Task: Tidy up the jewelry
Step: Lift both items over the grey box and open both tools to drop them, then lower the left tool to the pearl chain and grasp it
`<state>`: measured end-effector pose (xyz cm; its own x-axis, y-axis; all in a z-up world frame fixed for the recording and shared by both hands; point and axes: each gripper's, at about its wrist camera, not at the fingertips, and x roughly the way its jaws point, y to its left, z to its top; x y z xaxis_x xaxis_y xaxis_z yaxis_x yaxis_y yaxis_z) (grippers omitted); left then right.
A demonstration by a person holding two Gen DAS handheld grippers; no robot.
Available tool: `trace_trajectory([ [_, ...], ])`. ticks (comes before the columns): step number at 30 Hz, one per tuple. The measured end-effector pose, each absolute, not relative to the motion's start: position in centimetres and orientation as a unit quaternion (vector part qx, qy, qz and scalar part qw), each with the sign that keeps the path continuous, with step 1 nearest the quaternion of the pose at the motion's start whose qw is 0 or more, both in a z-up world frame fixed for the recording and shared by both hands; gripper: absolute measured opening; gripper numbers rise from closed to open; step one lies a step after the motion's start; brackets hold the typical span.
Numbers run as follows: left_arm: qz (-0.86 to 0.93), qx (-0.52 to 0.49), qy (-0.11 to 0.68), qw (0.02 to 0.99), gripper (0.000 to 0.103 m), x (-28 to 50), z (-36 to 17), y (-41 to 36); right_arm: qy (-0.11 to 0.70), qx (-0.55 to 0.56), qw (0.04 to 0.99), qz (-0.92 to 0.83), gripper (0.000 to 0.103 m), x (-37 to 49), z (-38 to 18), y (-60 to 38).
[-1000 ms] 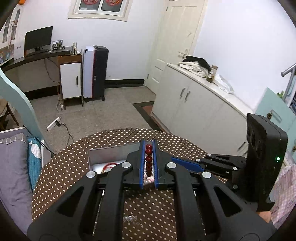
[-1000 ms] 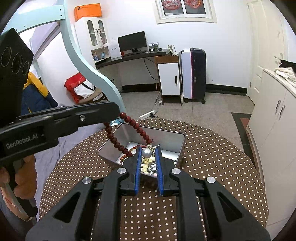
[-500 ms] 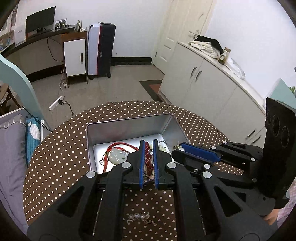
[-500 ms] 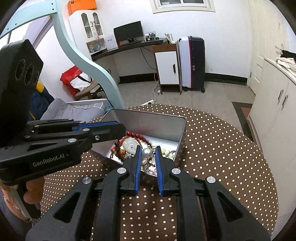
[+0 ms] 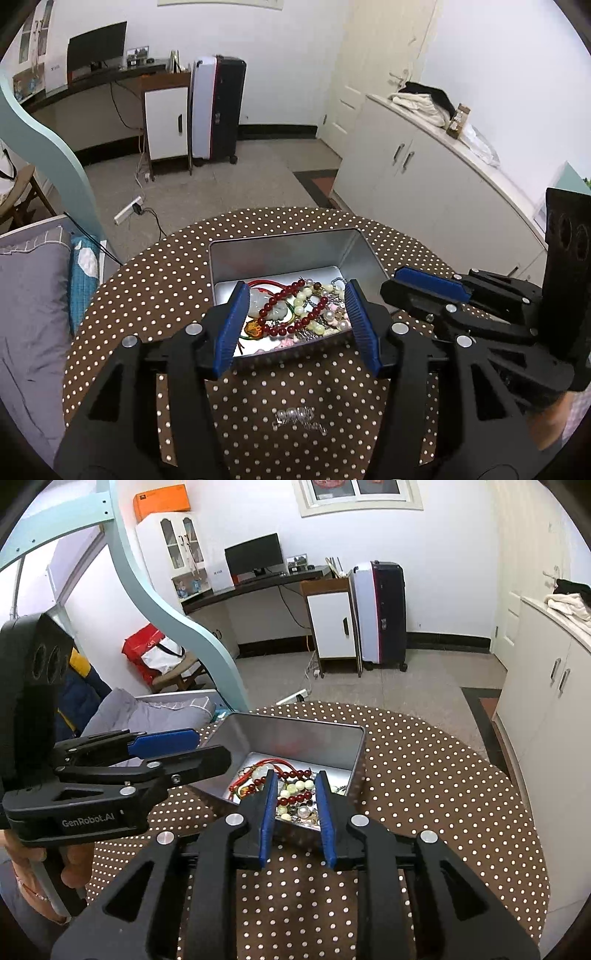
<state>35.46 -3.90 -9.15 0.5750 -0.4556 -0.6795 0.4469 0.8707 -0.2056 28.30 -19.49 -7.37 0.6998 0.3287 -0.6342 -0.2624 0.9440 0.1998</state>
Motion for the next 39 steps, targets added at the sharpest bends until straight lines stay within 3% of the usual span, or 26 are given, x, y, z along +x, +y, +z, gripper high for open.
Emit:
trace_trajectory([
  [9,-0.228,0.026,0.356,0.906,0.054,31.3,-9.4,-2.9,0.333,0.020,0.929,0.159,0.029,24.6,-6.6,-19.4],
  [18,-0.217,0.043,0.398,0.890,0.054,29.6,-14.5,-3.8,0.354,0.008,0.922,0.154,0.036,22.7,-9.5,-19.3],
  [32,-0.195,0.081,0.420,0.883,0.053,29.6,-18.0,-5.4,0.366,0.024,0.917,0.153,0.039,22.6,-11.2,-20.2],
  [33,-0.195,0.084,0.419,0.883,0.053,29.6,-18.0,-5.5,0.366,0.024,0.918,0.153,0.039,22.7,-11.1,-20.2],
  [35,-0.200,0.094,0.416,0.882,0.035,29.3,-17.9,-5.7,0.362,0.026,0.919,0.153,0.039,22.8,-10.8,-20.2],
  [39,-0.208,0.099,0.412,0.882,0.029,29.0,-17.9,-5.7,0.357,0.029,0.921,0.151,0.040,23.1,-10.3,-20.3],
])
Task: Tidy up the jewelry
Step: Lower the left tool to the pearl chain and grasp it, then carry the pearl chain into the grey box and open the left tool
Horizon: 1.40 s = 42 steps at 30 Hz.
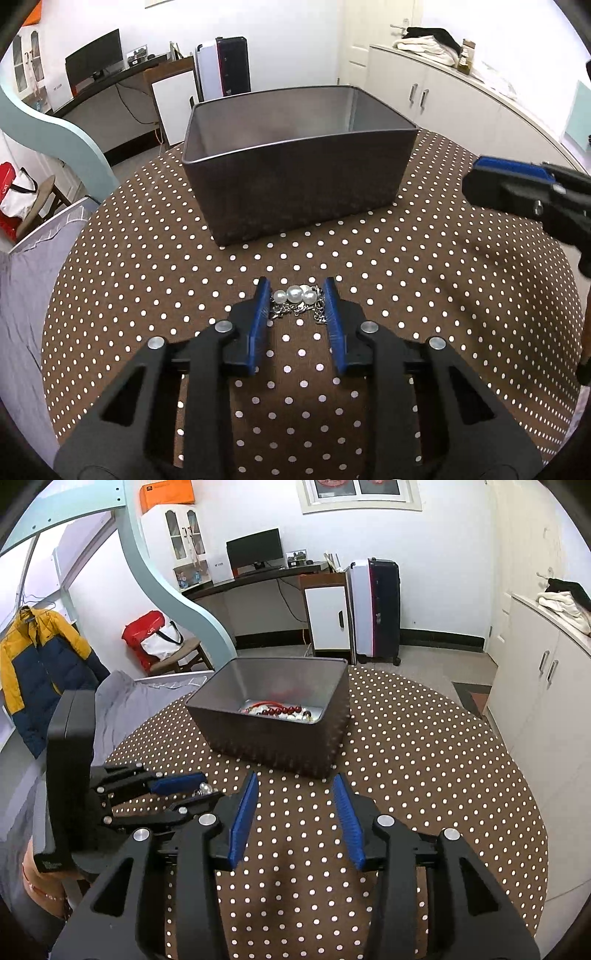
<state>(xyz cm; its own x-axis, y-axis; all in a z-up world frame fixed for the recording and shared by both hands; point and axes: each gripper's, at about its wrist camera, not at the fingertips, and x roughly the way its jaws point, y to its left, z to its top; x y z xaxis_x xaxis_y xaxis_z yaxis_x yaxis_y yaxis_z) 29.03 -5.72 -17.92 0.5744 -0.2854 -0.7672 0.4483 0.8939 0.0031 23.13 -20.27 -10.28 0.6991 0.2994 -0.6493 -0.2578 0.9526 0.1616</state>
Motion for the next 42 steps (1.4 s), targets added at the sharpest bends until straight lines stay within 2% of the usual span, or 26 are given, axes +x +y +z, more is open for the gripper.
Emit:
trace_trajectory([
  [9,-0.234,0.067,0.403,0.882,0.027,28.1,-17.0,-3.9,0.343,0.033,0.927,0.145,0.040,24.1,-9.2,-20.2],
  [21,-0.272,0.007,0.328,0.905,0.027,29.4,-8.1,-1.6,0.350,0.039,0.929,0.110,0.040,28.1,-8.6,-19.6],
  [26,-0.254,0.014,0.330,0.909,0.027,32.4,-7.4,-2.8,0.371,0.023,0.924,0.089,0.039,29.7,-9.7,-19.4],
  [33,-0.236,0.018,0.352,0.906,0.027,35.4,-8.7,-4.2,0.378,-0.002,0.921,0.091,0.013,29.8,-10.5,-18.8],
  [42,-0.228,0.012,0.383,0.895,0.028,37.9,-10.4,-5.4,0.375,-0.024,0.923,0.085,0.010,29.8,-10.5,-18.5],
])
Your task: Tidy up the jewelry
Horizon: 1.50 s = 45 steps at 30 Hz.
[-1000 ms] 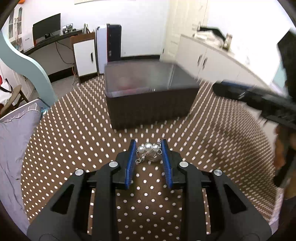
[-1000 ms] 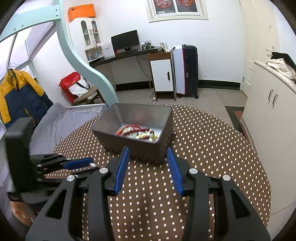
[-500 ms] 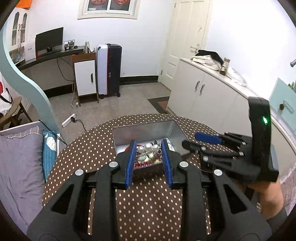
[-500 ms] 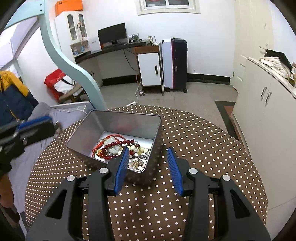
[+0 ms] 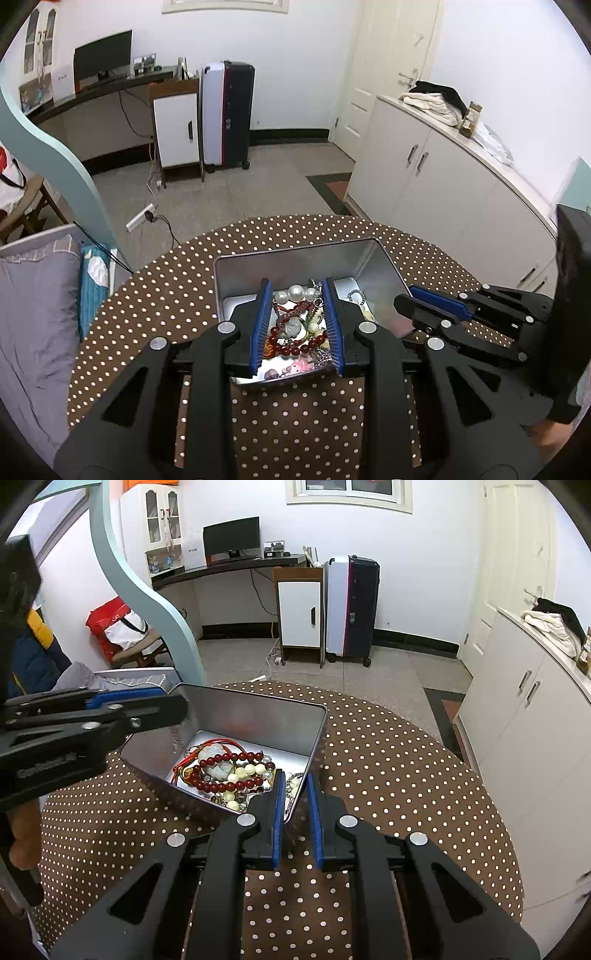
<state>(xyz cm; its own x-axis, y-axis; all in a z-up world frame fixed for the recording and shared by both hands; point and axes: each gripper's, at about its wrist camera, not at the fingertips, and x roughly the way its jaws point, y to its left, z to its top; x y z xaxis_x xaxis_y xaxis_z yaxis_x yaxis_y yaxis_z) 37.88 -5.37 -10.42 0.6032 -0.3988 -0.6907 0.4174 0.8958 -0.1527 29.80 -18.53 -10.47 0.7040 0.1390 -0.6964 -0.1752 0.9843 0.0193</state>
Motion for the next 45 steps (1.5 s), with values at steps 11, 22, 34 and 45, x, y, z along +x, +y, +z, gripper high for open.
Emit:
trace_trajectory([
  [11,-0.209,0.005,0.382,0.900,0.065,37.9,-10.9,-5.5,0.375,-0.022,0.923,0.087,0.010,29.7,-10.5,-18.6],
  [22,-0.179,0.023,0.363,0.914,0.065,36.3,-9.9,-4.9,0.371,-0.015,0.924,0.088,0.011,29.4,-10.3,-19.0],
  [34,-0.130,0.046,0.302,0.943,0.073,30.4,-6.7,-2.5,0.315,-0.011,0.945,0.094,0.028,24.3,-6.2,-19.3],
  [45,-0.089,0.050,0.213,0.972,0.089,20.1,-2.7,0.1,0.214,-0.016,0.972,0.098,0.065,14.9,-1.6,-17.3],
])
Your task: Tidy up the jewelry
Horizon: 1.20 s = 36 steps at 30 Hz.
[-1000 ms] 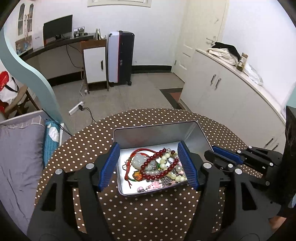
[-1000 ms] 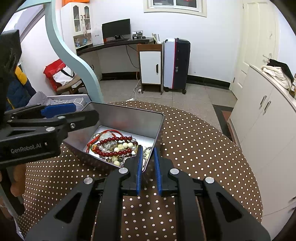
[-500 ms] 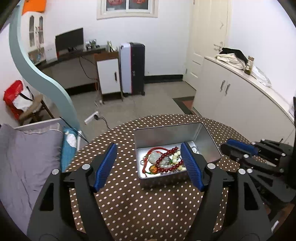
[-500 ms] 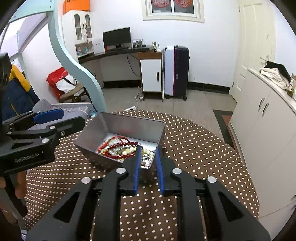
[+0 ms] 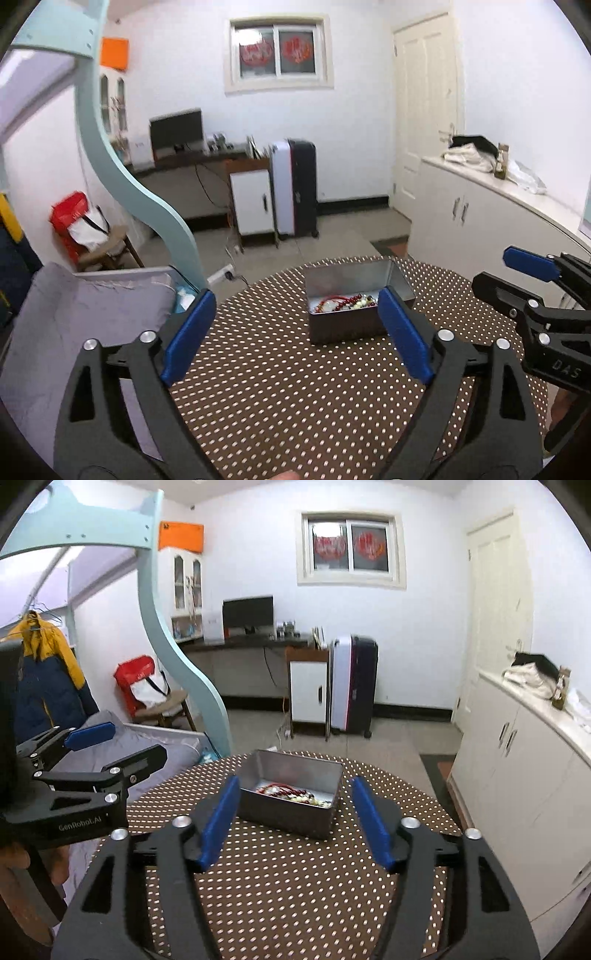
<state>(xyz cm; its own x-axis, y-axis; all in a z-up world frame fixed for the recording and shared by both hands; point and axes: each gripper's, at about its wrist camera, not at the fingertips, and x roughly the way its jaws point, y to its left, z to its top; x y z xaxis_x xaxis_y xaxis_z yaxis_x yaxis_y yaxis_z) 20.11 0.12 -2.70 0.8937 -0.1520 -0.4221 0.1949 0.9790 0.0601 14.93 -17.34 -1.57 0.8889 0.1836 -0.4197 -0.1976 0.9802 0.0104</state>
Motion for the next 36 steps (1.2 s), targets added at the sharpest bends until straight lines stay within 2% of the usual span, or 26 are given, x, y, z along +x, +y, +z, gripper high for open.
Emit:
trace_trajectory([
  [9,-0.074,0.047,0.146,0.985,0.094,12.2,-0.5,0.9,0.152,-0.018,0.985,0.083,0.091,8.6,0.1,-16.1],
  [11,-0.068,0.043,0.128,0.989,0.095,10.5,-0.2,1.1,0.139,-0.021,0.987,0.073,0.094,7.3,0.3,-16.0],
  [20,-0.044,0.038,0.078,0.995,0.096,4.7,0.7,1.4,0.085,-0.024,0.995,0.052,0.095,2.6,1.0,-15.5],
  [36,-0.038,0.021,0.034,0.998,0.096,0.2,1.3,2.4,0.052,-0.027,0.998,0.039,0.095,-1.5,0.8,-14.2],
])
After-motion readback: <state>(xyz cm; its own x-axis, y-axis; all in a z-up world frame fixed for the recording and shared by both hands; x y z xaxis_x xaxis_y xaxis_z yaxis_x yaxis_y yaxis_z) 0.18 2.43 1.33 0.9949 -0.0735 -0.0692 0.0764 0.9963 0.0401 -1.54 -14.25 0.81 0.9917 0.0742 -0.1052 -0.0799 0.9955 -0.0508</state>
